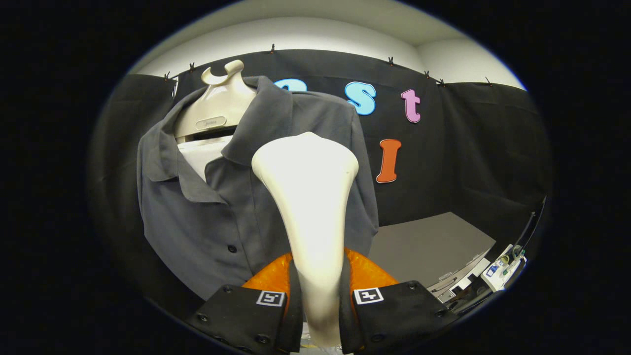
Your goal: Iron the clothes twice with a garment steamer, once on the left side and once on the right side.
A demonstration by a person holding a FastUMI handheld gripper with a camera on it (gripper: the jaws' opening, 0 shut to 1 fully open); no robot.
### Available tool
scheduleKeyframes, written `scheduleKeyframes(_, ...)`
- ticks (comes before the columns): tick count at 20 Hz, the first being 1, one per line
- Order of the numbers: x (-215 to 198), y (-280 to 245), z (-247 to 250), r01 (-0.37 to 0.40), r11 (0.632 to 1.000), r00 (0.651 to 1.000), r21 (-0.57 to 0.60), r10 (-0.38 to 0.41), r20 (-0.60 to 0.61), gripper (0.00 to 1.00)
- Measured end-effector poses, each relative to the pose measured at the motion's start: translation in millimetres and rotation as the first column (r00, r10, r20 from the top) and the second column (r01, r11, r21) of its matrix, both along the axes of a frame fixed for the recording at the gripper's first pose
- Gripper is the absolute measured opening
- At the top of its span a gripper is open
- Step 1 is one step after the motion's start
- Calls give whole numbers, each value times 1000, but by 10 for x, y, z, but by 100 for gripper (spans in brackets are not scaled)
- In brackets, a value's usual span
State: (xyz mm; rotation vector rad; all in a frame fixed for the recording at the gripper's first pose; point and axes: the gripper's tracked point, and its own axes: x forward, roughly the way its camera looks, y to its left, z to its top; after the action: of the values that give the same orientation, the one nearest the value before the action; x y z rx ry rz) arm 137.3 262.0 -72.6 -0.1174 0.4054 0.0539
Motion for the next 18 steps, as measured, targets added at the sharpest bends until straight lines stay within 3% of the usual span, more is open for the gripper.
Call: scheduleKeyframes(18,-150,-177,-856,1,999,990,-47,-8,-144,37)
